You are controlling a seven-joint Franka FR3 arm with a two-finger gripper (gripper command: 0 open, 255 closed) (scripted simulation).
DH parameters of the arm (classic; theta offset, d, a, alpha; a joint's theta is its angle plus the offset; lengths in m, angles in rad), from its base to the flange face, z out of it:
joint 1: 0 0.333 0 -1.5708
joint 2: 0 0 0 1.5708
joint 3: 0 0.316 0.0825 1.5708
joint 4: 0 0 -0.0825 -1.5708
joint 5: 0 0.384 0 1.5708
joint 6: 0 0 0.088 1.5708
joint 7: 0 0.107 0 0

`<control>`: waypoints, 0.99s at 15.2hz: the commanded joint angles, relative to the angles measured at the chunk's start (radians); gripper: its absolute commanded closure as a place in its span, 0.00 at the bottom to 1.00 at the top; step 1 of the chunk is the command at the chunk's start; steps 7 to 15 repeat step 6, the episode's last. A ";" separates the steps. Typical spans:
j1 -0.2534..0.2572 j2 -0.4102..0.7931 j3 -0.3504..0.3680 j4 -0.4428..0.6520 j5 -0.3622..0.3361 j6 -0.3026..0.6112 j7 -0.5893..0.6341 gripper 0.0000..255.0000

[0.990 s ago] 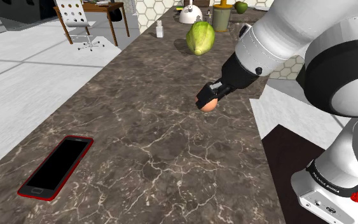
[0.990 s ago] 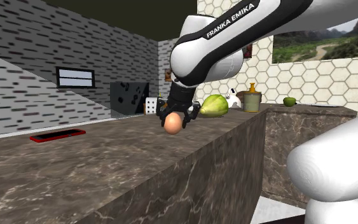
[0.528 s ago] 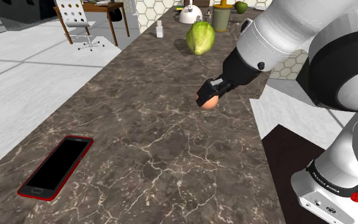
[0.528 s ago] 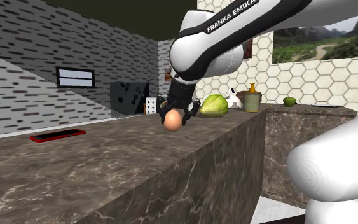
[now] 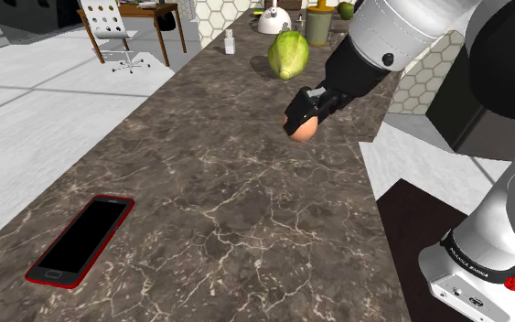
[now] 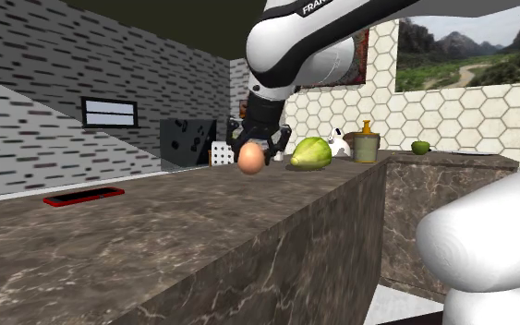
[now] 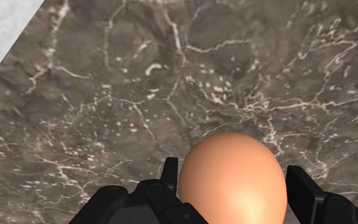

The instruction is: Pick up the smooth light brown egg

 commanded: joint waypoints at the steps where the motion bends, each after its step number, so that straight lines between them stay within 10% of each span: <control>1: -0.005 0.001 -0.009 0.028 -0.006 -0.027 -0.003 1.00; 15: -0.010 0.001 -0.020 0.070 -0.015 -0.068 -0.006 1.00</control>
